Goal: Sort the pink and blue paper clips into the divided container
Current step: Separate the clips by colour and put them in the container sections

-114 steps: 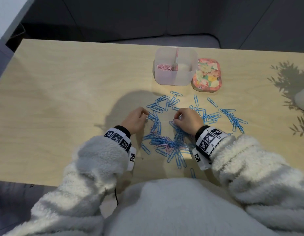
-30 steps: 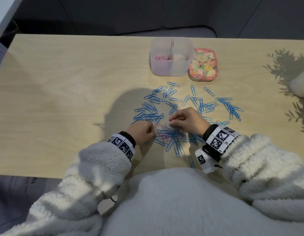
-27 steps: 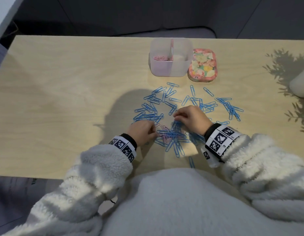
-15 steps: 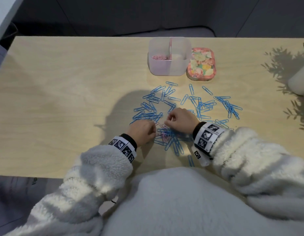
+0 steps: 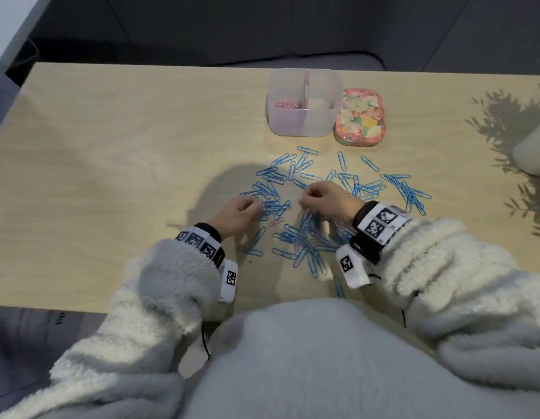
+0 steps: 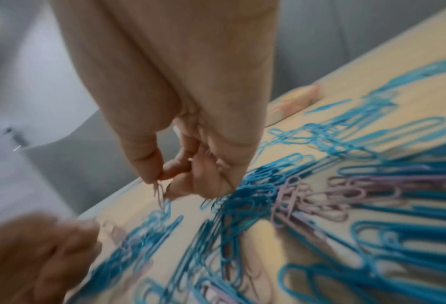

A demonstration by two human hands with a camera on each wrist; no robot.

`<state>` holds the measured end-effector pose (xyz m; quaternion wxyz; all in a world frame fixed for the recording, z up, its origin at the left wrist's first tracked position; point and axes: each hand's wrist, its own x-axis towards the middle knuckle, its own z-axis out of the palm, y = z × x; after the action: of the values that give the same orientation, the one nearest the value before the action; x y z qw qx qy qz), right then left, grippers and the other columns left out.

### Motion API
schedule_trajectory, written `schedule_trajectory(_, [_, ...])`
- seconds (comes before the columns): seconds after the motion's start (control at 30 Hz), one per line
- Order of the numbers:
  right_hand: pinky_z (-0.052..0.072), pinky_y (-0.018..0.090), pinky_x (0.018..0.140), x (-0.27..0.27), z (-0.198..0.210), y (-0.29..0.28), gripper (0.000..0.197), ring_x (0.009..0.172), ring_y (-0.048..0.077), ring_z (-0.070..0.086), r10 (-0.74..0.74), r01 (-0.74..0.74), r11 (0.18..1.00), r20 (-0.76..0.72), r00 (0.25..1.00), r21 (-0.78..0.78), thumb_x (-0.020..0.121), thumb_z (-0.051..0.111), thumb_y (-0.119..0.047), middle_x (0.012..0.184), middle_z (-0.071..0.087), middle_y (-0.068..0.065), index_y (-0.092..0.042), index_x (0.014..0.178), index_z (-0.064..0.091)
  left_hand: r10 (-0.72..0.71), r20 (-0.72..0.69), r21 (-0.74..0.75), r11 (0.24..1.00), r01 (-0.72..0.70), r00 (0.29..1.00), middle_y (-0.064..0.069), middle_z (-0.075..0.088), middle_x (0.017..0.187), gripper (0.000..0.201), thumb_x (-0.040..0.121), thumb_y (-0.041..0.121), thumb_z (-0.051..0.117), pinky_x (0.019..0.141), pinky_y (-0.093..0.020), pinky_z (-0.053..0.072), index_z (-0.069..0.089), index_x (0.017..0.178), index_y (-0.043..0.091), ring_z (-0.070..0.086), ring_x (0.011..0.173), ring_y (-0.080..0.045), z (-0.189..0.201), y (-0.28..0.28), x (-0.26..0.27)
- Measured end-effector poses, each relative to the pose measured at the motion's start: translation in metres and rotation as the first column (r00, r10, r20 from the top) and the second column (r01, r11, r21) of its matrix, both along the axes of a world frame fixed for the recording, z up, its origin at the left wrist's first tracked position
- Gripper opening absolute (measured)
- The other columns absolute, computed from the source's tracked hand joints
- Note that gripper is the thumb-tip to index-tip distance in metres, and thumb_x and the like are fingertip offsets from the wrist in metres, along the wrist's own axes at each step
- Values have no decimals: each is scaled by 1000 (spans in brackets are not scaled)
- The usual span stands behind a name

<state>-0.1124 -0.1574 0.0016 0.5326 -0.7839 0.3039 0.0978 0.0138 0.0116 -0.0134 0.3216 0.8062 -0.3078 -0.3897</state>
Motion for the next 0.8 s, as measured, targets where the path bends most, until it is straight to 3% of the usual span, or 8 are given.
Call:
schedule_trajectory(0.13, [34,15,37,-8,1,-12,20,40,4,53,-245,223,861,-12,969,457,90,48,3,49,62,-5,-9,78,58,-6,-32,-25,1000,5,999,1,49,65,23,91,15,52,61,-25,34,52,68,16,43,63,-12,-1,-1,6])
schedule_trajectory(0.33, [44,19,42,-9,1,-8,22,47,11,60,-354,375,644,-175,919,667,93,38,-5,53,59,0,-10,79,55,107,-179,5,994,-108,978,-3,35,59,34,92,12,36,53,-28,22,36,59,16,28,53,-15,5,-3,4])
schedule_trajectory(0.47, [45,23,45,-1,1,5,30,57,19,59,-301,367,674,-215,929,641,96,36,-20,68,58,8,-8,75,53,166,-246,-83,978,-191,955,-4,35,63,34,96,23,41,51,-24,23,38,64,13,30,53,-12,2,-1,4])
schedule_trajectory(0.53, [43,21,42,4,-3,13,24,51,15,56,-236,268,837,-127,963,477,94,47,-21,69,58,7,-7,76,55,250,-272,-95,954,-285,929,-4,41,61,33,94,18,45,47,-19,27,47,62,11,36,48,-7,0,1,6])
schedule_trajectory(0.6, [45,22,50,9,-8,20,18,50,8,54,-40,43,997,-43,998,62,87,60,-19,68,59,3,-6,75,59,341,-315,-105,915,-389,886,-2,47,55,32,90,10,46,43,-16,30,55,60,10,40,43,-5,-1,2,8])
schedule_trajectory(0.67, [45,28,65,15,-13,28,21,66,11,57,135,-155,952,-93,986,-263,81,68,-27,75,62,2,-6,77,64,394,-432,-109,870,-480,811,1,55,50,28,89,7,45,43,-15,37,60,64,6,45,44,-7,-2,2,10])
schedule_trajectory(0.73, [45,30,71,20,-16,37,24,79,16,58,206,-252,880,-156,966,-402,77,71,-35,85,64,0,-13,83,66,393,-551,-113,839,-532,736,1,60,51,22,90,5,46,45,-15,43,60,73,2,51,47,-8,-2,3,11])
schedule_trajectory(0.8, [47,33,76,25,-20,43,16,89,21,60,274,-323,824,-172,946,-465,80,68,-31,94,66,2,-16,87,64,359,-616,-115,840,-531,701,2,65,54,15,91,2,46,47,-13,48,58,82,4,57,48,-4,-2,5,10])
